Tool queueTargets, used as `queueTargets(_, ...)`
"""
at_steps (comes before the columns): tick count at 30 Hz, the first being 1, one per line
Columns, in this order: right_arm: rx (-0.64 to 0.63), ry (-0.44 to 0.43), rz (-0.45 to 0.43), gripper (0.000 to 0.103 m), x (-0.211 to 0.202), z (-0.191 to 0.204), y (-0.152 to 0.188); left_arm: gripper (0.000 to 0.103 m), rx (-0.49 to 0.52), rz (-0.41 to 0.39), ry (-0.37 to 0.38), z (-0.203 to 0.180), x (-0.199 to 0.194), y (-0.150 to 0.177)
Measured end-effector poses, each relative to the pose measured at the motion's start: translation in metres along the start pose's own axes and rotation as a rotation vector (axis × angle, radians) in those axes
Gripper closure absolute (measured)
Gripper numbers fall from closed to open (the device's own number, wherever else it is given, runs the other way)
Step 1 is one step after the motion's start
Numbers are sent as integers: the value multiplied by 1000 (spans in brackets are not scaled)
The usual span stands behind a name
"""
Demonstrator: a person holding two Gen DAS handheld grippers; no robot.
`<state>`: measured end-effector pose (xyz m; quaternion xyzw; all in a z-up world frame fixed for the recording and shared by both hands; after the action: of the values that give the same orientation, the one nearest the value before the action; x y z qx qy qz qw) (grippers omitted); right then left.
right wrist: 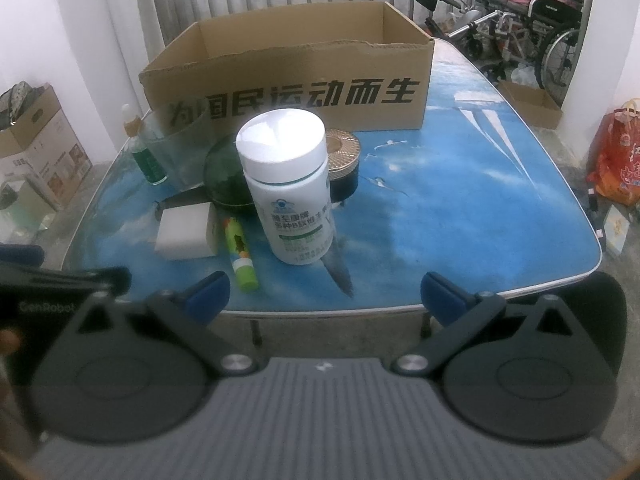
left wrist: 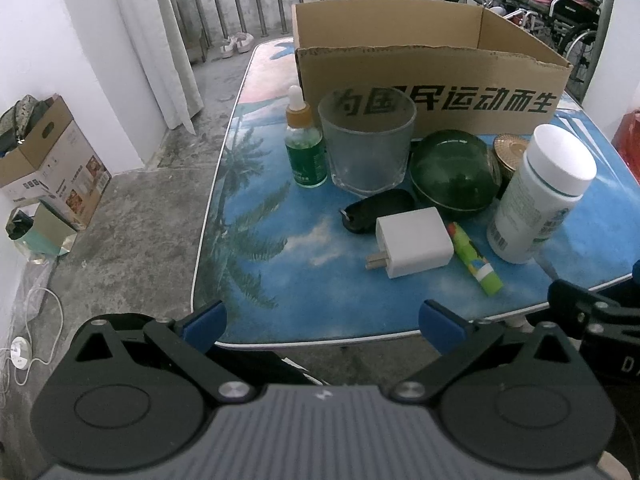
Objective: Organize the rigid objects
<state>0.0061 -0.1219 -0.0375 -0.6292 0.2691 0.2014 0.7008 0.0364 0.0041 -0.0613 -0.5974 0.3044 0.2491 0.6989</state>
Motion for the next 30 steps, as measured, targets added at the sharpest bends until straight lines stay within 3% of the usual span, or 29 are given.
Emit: queueTargets(30,-1,2,-1,1,-2,-1,1,0,1,-2,-1,1,-1,2)
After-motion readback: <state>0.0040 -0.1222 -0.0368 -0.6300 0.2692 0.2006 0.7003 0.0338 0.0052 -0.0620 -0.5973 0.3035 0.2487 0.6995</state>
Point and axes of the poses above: each gripper's, at about its wrist camera, not at the fingertips, and x roughly the way its jaws point, z to its left, y to its underside, the point moved 7 cm from there along x, roughly the way its jaws point, and after that the axes turned 11 degrees about -z, right-handed, at the moved point
